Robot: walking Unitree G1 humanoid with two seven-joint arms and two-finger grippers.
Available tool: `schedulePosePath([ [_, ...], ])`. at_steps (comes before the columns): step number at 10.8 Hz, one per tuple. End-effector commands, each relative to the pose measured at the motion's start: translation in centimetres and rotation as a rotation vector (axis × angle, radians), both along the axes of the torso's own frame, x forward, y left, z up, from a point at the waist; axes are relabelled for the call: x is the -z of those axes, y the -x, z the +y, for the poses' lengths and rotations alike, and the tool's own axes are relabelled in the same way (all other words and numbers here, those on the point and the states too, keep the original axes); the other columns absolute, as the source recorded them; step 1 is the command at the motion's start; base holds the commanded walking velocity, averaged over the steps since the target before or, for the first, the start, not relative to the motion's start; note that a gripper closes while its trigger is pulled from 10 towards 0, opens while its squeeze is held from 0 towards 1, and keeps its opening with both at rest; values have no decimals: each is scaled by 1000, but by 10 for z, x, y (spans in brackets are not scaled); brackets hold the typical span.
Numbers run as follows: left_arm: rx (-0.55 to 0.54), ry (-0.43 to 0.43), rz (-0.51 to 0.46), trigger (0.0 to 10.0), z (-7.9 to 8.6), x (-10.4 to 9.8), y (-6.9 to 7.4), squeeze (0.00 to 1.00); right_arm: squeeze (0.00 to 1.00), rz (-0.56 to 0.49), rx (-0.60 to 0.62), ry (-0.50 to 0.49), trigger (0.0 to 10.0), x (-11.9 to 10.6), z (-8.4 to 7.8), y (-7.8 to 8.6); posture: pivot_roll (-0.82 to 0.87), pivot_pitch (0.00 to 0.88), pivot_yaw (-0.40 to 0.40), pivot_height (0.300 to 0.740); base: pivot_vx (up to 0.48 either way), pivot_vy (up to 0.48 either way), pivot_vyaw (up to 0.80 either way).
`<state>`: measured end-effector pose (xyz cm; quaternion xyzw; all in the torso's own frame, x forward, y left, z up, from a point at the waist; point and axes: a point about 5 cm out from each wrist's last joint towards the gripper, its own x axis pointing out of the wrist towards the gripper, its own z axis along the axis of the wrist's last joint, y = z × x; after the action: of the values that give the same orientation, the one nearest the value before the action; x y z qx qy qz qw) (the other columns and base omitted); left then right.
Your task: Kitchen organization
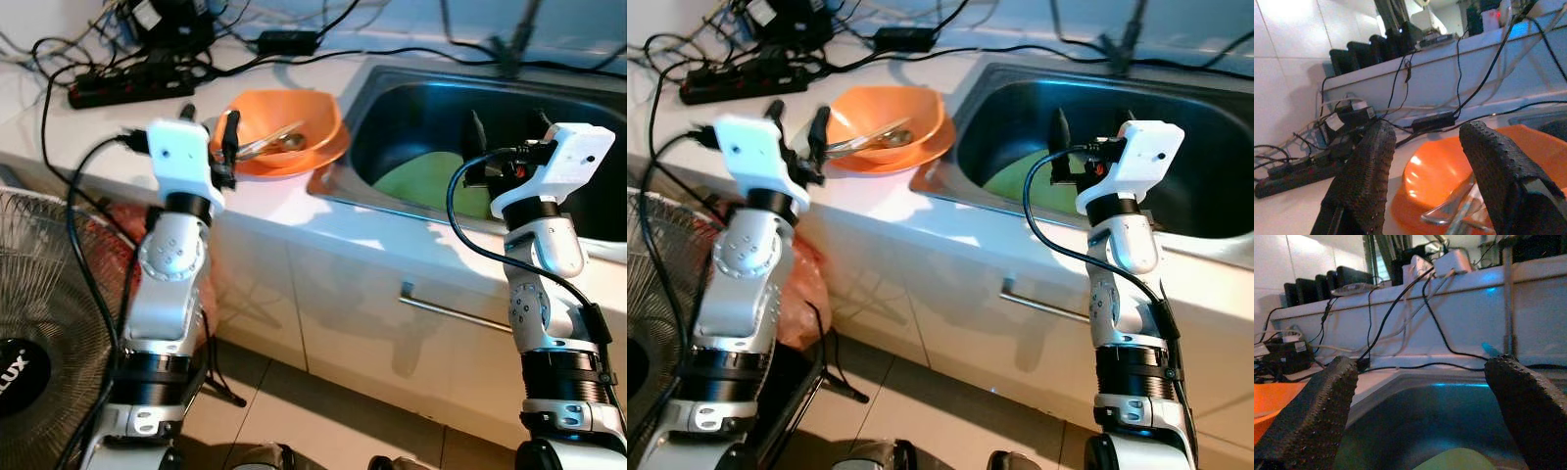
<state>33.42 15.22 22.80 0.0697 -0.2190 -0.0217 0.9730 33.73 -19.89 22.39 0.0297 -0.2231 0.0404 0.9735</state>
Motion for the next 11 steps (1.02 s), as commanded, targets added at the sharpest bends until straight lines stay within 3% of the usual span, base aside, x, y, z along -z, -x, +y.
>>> schedulePosePath([
  [1, 6, 3, -3, 10000, -2, -1, 2, 0, 0, 26, -5, 2, 10000, 5, 2, -1, 70, 121, 78, 740, 0, 0, 0],
  [3, 23, 13, -11, 10000, -7, 0, 4, 0, 0, -10, -7, 17, 10000, 2, 5, 1, 74, 122, 82, 740, 0, 0, 0],
  [4, 45, -17, -45, 10000, -13, 0, 9, 0, 0, -48, -25, 24, 10000, -1, 9, 5, 73, 122, 82, 740, 0, 0, 0],
  [7, 115, 21, -62, 10000, -27, 8, 31, 0, 0, -84, -43, 6, 10000, -2, 11, 10, 84, 127, 79, 740, 0, 0, 0],
  [11, 65, 7, 2, 10000, -13, 31, 41, 0, 0, -73, -67, 4, 10000, 4, 12, 10, 94, 125, 76, 740, 0, 0, 0],
])
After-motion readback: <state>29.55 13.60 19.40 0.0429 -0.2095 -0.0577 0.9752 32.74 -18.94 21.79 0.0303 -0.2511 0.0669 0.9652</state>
